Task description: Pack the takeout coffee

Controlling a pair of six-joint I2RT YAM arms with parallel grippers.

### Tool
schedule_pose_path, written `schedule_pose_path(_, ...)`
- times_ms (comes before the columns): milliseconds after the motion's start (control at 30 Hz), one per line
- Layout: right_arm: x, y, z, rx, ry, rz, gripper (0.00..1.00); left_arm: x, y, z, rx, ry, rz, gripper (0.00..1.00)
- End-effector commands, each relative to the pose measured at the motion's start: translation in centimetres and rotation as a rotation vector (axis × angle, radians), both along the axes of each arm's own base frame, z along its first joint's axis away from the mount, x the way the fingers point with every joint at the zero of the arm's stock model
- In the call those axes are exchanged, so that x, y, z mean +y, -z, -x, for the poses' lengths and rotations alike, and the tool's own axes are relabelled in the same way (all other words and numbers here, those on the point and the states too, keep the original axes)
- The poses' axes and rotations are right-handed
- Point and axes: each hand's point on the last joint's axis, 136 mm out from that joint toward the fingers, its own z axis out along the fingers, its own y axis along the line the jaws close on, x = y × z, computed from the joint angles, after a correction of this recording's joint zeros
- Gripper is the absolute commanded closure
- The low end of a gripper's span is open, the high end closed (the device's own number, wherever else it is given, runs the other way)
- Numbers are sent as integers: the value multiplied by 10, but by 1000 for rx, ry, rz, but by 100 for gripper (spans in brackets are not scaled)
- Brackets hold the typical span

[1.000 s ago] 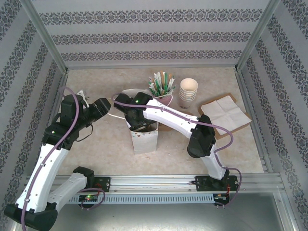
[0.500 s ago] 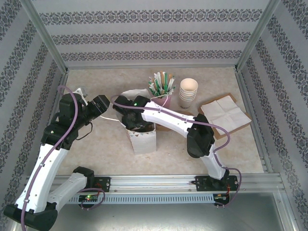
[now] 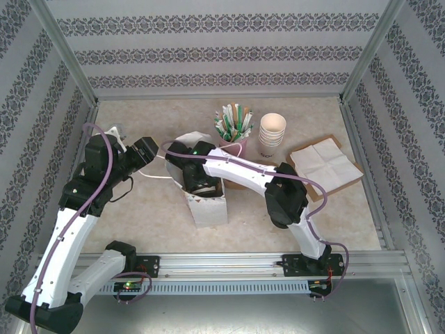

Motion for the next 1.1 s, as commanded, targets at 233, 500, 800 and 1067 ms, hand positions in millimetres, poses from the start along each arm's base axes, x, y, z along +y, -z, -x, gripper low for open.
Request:
schedule_pose_path(233,5,-73,-9,-171,-50,-129,51,2,-16,0,-44,10,-39,40)
schedule_pose_path(500,7,-134,-10,-303,-94,-234,54,1,-21,5,-58,40,-71,41)
schedule_pose_path(800,-6,-209,-9,-464,-95,-365,56,-14,-34,9,-134,152,-77,41)
schedule_pose_path(1067,-15,-225,-8,-504,-78,-382,54,-42,-59,18,-266,336,-53,33)
